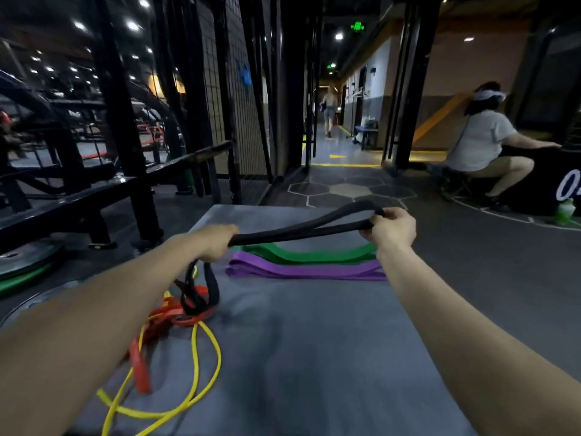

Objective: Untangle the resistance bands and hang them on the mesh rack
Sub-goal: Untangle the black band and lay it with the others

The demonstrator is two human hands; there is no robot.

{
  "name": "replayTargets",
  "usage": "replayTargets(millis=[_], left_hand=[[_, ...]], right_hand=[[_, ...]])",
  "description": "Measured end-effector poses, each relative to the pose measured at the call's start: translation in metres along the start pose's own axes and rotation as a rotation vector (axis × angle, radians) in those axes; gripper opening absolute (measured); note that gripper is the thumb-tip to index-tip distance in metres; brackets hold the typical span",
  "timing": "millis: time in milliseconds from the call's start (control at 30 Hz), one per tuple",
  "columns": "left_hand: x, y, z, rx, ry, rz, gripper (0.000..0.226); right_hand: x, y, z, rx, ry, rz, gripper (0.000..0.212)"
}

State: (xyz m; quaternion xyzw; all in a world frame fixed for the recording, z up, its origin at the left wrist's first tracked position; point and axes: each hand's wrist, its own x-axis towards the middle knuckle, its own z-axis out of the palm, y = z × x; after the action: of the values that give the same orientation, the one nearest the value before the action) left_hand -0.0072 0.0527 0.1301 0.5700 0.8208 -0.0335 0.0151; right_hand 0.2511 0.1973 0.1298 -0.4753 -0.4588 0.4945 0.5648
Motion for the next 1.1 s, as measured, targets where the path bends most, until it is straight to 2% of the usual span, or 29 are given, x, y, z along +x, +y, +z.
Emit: replayTargets(millis=[100, 200, 233, 333, 467, 633, 833, 967, 1100], left_hand=[[0.026, -0.013, 0.003, 0.140, -0.074, -0.037, 0.019], [0.059, -0.002, 0.028, 0.173, -0.075, -0.016, 0.023], [0.072, 0.005, 0.043, 0.156, -0.069, 0.006, 0.025], [0.107, 0.033, 0.095, 0.065, -0.021, 0.066, 0.037], [0.140, 0.074, 0.143, -0.058, -0.051, 0.170, 0.039], [0.163, 0.093, 0.168, -0.206, -0.047, 0.281, 0.033], [0.158, 0.086, 0.181, -0.304, 0.052, 0.390, 0.040], [0.145, 0.075, 0.181, -0.201, 0.115, 0.427, 0.045], [0.138, 0.079, 0.188, -0.245, 0.182, 0.421, 0.037]], right_hand=[[0.017, 0.043, 0.019, -0.025, -0.018, 0.068, 0.012], [0.047, 0.091, 0.019, -0.106, 0.007, 0.090, 0.023], [0.060, 0.109, 0.013, -0.146, 0.019, 0.098, 0.025], [0.079, 0.140, -0.014, -0.242, 0.059, 0.136, 0.014], [0.101, 0.167, -0.052, -0.405, 0.127, 0.102, 0.014], [0.118, 0.182, -0.083, -0.591, 0.198, 0.070, 0.014], [0.122, 0.195, -0.090, -0.709, 0.173, 0.022, 0.016], [0.118, 0.200, -0.090, -0.820, 0.128, -0.109, 0.027], [0.114, 0.207, -0.089, -1.081, 0.050, -0.440, 0.054]])
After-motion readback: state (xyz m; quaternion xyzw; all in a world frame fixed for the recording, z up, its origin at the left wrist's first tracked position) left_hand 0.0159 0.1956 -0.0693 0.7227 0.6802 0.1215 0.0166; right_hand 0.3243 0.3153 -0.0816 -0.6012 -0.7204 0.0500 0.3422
